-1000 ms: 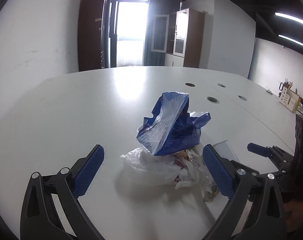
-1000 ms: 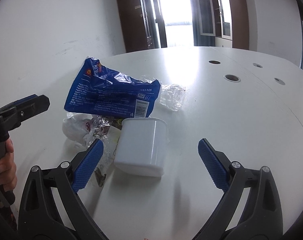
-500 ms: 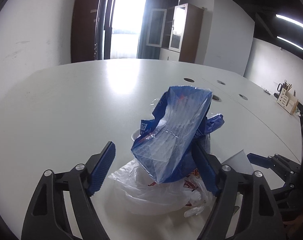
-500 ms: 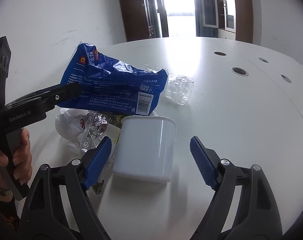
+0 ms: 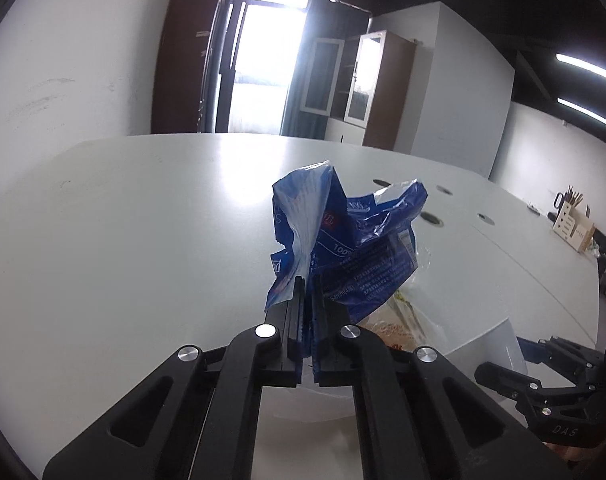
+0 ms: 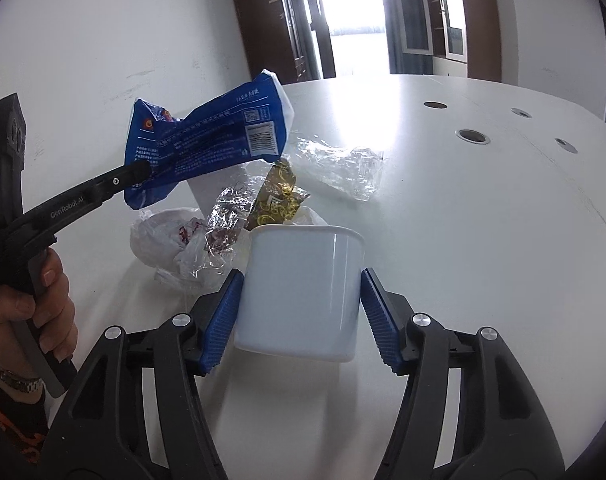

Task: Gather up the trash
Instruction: 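Grasp the blue wrapper with left tool while right tool grasps white container, then carry the blue wrapper and white container down over the blue wastebasket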

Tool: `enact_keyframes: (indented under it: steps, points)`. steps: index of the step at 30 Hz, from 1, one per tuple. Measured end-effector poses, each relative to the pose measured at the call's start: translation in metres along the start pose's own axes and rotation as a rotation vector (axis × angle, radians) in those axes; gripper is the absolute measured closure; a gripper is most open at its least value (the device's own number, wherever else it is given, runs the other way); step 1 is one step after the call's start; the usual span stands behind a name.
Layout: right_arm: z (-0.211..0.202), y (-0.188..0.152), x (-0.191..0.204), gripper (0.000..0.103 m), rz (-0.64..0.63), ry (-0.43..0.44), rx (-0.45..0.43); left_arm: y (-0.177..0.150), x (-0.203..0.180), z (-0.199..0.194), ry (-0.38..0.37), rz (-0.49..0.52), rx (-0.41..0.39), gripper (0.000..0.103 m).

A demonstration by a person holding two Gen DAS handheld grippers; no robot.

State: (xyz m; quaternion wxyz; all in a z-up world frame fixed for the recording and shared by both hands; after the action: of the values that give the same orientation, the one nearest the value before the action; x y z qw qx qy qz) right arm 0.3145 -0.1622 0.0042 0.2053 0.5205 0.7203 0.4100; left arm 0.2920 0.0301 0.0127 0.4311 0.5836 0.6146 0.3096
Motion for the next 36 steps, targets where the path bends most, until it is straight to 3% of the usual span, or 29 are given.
enact_keyframes:
  steps: [7,10,18,25,29,36]
  points:
    - [-0.033,-0.023,-0.007,0.046,0.026,0.0,-0.019,0.003,0.005,-0.018,0.001,-0.054,-0.086,0.102]
    - [-0.045,-0.03,-0.009,0.046,0.021,-0.002,-0.029,-0.001,0.002,-0.032,0.013,-0.084,-0.078,0.102]
    - [-0.081,-0.047,0.003,0.046,0.005,0.026,-0.092,-0.035,-0.038,-0.11,0.038,-0.057,-0.108,0.102]
    - [-0.115,-0.068,0.02,0.046,-0.046,0.048,-0.126,-0.078,-0.036,-0.155,0.061,-0.077,-0.09,0.102]
    - [-0.127,-0.076,0.02,0.046,-0.044,0.069,-0.14,-0.098,-0.035,-0.186,0.075,-0.081,-0.147,0.102]
    - [-0.147,-0.095,0.029,0.046,-0.049,0.084,-0.165,-0.099,-0.041,-0.208,0.052,-0.08,-0.128,0.102]
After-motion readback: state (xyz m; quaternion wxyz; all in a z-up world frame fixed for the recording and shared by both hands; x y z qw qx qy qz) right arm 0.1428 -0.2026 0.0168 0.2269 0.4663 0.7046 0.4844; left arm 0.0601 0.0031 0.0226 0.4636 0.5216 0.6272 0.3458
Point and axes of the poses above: each gripper's, at about its wrist camera, not at the fingertips, and z roughly the way its jaws point, x to its left, y to its top, the point moved 1 cm from there along z, roughly the way its jaws point, and after that the axes turned 2 degrees about -x, right-handed, at the moved point
